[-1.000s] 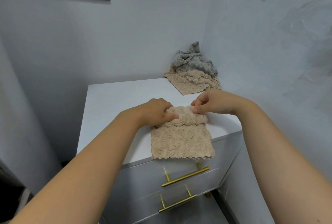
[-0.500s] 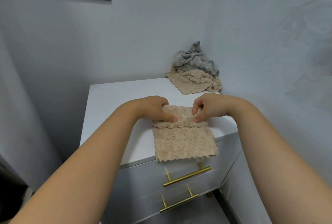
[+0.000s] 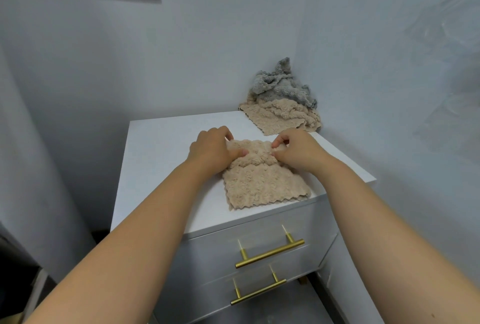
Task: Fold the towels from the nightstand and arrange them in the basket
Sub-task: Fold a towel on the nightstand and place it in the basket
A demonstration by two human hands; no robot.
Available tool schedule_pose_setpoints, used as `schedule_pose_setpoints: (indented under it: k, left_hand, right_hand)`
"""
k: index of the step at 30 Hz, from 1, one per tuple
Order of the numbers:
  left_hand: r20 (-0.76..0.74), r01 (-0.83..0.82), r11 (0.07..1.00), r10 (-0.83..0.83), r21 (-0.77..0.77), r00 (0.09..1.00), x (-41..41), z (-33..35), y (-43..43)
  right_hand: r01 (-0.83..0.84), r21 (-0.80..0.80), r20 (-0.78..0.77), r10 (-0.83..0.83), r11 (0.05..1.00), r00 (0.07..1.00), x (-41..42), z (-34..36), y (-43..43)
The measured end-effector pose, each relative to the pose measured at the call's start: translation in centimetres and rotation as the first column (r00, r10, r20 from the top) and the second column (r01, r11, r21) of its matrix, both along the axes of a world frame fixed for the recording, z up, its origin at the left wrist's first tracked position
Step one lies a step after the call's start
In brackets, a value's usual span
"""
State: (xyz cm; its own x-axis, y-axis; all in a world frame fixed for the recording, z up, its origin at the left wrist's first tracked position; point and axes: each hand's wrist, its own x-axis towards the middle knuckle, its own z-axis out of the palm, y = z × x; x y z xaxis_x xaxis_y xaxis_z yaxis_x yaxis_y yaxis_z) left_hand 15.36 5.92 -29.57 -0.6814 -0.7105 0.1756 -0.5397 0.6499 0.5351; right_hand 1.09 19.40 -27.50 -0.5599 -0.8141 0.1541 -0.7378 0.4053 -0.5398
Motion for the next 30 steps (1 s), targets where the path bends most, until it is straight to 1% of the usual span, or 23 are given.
schedule_pose_setpoints:
  k: [1, 3, 5, 7, 9, 11, 14, 16, 18, 21, 23, 26, 30]
  left_hand:
    - [-0.021, -0.046, 0.999, 0.046, -0.023, 0.999, 0.0, -0.3, -0.1]
    - [-0.046, -0.107, 0.994, 0.106, -0.012, 0.993, 0.1, -0.5, -0.2]
    - [-0.012, -0.114, 0.993, 0.114, 0.015, 0.993, 0.4, -0.6, -0.6]
    - [0.064, -0.076, 0.997, 0.075, 0.020, 0.995, 0.5, -0.6, -1.1]
    - [0.124, -0.005, 0.997, -0.004, 0.072, 0.992, 0.8, -0.2, -1.2]
    - [0.144, 0.070, 0.985, -0.093, 0.156, 0.985, 1.2, 0.3, -1.4]
    - [0.179, 0.118, 0.975, -0.152, 0.186, 0.972, 1.7, 0.7, -1.5]
    - [0.125, 0.128, 0.969, -0.157, 0.209, 0.980, 1.8, 0.6, -1.4]
    - [0.021, 0.120, 0.967, -0.128, 0.227, 0.992, 1.7, 0.4, -1.2]
    - [-0.162, 0.103, 0.971, -0.069, 0.213, 0.984, 1.5, 0.4, -0.4]
    - [-0.242, 0.087, 0.981, -0.042, 0.175, 0.969, 1.2, 0.2, 0.1]
    - [-0.289, 0.054, 0.990, -0.014, 0.132, 0.957, 0.8, 0.0, 0.5]
    - [-0.360, 0.066, 0.990, -0.017, 0.124, 0.933, 0.7, -0.3, 0.7]
  right_hand:
    - [0.031, -0.037, -0.013, -0.031, 0.999, 0.999, -0.1, -0.5, -0.2]
    - [0.079, -0.083, 0.008, -0.079, 0.993, 0.997, -0.4, -1.2, -0.4]
    - [0.099, -0.080, 0.074, -0.093, 0.992, 0.993, -0.5, -1.5, -0.3]
    - [0.069, -0.041, 0.114, -0.064, 0.997, 0.991, -0.8, -1.6, -0.2]
    - [0.027, -0.001, 0.159, -0.026, 1.000, 0.987, -1.2, -1.4, 0.2]
    - [-0.011, 0.016, 0.261, 0.007, 1.000, 0.965, -1.5, -0.9, 0.6]
    - [-0.028, 0.033, 0.360, 0.015, 0.999, 0.933, -1.8, -0.8, 0.9]
    - [-0.022, 0.035, 0.368, 0.008, 0.999, 0.930, -1.7, -0.7, 0.9]
    - [-0.025, 0.012, 0.377, 0.018, 1.000, 0.926, -1.9, -0.9, 0.9]
    - [-0.017, -0.092, 0.453, 0.057, 0.996, 0.890, -2.0, -1.0, 0.9]
    - [0.025, -0.148, 0.456, 0.046, 0.989, 0.889, -2.2, -1.3, 0.7]
    - [0.079, -0.221, 0.475, 0.036, 0.972, 0.879, -2.5, -1.8, 0.5]
    - [0.087, -0.304, 0.578, 0.110, 0.949, 0.809, -2.2, -1.7, 0.5]
